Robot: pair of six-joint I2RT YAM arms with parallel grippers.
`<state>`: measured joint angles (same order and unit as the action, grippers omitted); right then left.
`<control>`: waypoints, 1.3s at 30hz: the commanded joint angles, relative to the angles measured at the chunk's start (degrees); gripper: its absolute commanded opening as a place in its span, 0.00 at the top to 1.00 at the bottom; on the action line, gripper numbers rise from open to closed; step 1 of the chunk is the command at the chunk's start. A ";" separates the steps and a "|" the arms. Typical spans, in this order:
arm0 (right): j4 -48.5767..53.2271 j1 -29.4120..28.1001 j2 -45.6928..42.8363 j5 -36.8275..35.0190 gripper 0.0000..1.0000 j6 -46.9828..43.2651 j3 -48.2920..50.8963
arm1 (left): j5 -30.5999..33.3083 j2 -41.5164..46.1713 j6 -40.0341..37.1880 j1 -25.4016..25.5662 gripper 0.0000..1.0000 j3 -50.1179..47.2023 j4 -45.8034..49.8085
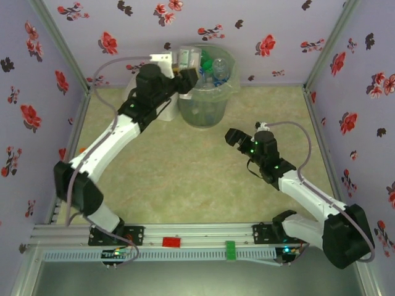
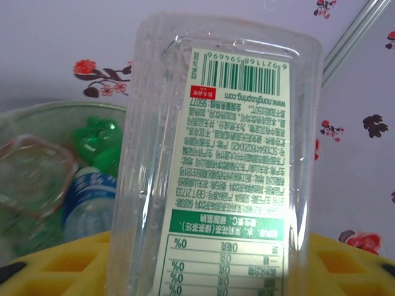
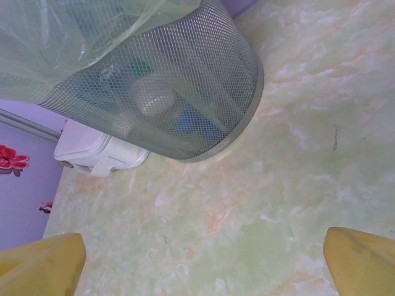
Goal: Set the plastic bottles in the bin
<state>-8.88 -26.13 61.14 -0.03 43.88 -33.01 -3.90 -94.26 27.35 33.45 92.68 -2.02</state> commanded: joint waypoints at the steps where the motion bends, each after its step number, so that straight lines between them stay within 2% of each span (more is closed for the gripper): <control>1: 2.02 0.38 -2.44 -0.44 0.00 -1.51 1.15 | 3.24 -7.04 1.03 1.12 0.62 8.91 -2.11; 6: 2.11 0.55 -5.03 -1.68 0.00 -1.08 2.59 | 8.09 -19.05 3.19 2.38 0.62 22.51 -1.33; 11: 2.47 0.72 -6.64 -2.06 0.00 -1.22 3.28 | 12.20 -28.44 7.06 2.89 0.62 33.85 0.32; 13: 2.68 0.77 -7.31 -2.33 0.00 -1.25 3.61 | 15.64 -31.25 7.21 3.49 0.62 37.59 1.94; 19: 3.13 0.91 -9.54 -3.45 0.00 -1.73 4.75 | 24.60 -35.04 7.16 5.34 0.60 40.15 3.51; 22: 3.42 1.08 -10.10 -3.59 0.00 -2.08 4.90 | 26.78 -35.59 9.15 5.53 0.56 40.21 5.30; 24: 4.34 1.26 -10.60 -3.31 0.00 -2.57 4.56 | 27.91 -35.49 9.98 5.57 0.50 40.37 7.27; 27: 4.57 1.20 -11.61 -3.82 0.00 -3.18 4.97 | 28.38 -35.38 10.04 5.54 0.19 42.08 11.10; 30: 4.92 1.50 -12.23 -4.19 0.00 -3.60 5.07 | 28.44 -34.70 9.04 5.57 0.00 42.73 13.06; 39: 5.10 1.59 -12.04 -4.45 0.01 -4.21 4.45 | 29.03 -26.38 4.23 5.54 0.00 34.06 6.83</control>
<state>-4.05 -24.99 49.60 -3.05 40.88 -28.67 23.14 -126.65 34.50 38.89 128.86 8.32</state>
